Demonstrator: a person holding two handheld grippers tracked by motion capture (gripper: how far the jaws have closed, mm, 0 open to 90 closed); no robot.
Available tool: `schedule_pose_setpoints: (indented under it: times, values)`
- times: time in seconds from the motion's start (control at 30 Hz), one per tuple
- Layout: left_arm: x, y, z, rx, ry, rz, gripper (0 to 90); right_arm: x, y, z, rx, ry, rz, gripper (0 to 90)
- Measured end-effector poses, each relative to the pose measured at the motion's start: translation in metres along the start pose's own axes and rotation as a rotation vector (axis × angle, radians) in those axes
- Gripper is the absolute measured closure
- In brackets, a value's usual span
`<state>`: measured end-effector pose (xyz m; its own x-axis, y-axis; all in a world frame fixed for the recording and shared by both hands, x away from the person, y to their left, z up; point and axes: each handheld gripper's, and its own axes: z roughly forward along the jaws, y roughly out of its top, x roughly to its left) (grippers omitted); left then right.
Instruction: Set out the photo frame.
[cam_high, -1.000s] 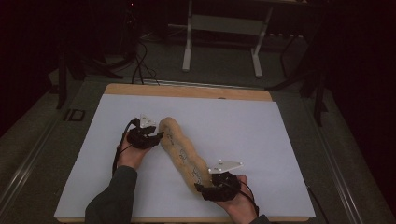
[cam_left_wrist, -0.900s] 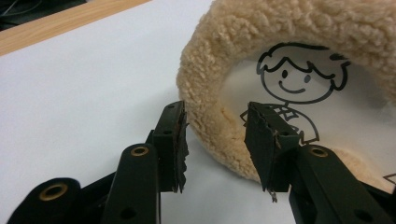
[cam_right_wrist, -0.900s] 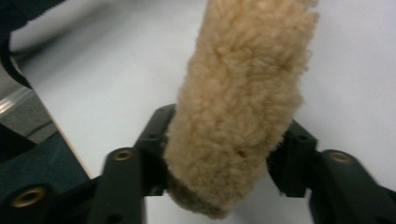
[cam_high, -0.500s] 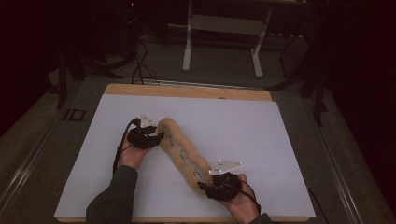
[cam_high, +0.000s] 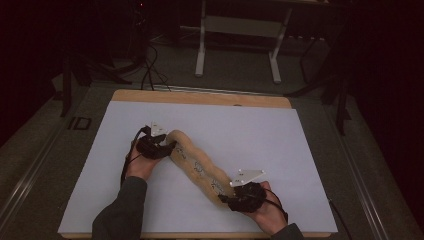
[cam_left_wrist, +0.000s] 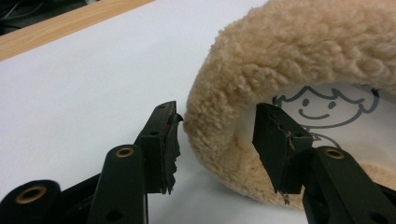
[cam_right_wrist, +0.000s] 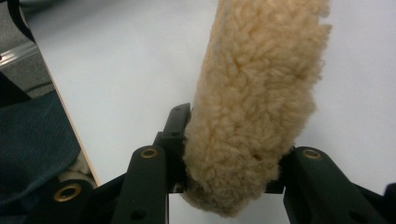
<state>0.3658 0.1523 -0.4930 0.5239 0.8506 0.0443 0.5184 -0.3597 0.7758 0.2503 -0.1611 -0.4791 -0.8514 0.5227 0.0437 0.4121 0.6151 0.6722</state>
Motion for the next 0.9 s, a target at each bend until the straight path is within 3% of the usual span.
schedule_pose_setpoints:
  times: [0.27,0.37,0.47,0.63,0.9]
  values:
    - [0.007,0.004,0.003,0.020,-0.008,0.025,57.8,-0.008,0.000,-0.002,0.012,0.033,-0.009,62.3]
    - [0.006,0.003,0.004,0.025,-0.028,0.039,64.5,-0.010,0.000,-0.002,0.020,0.041,-0.016,62.1]
    - [0.003,0.003,0.003,0.025,-0.008,0.069,72.2,-0.013,0.001,-0.002,0.024,0.046,-0.026,62.0]
    - [0.004,0.003,0.001,0.032,-0.008,0.061,73.7,-0.018,0.001,-0.003,0.026,0.038,-0.035,62.0]
    - [0.003,-0.001,-0.001,0.016,0.004,0.023,74.0,-0.027,0.001,-0.004,0.028,0.006,-0.001,61.8]
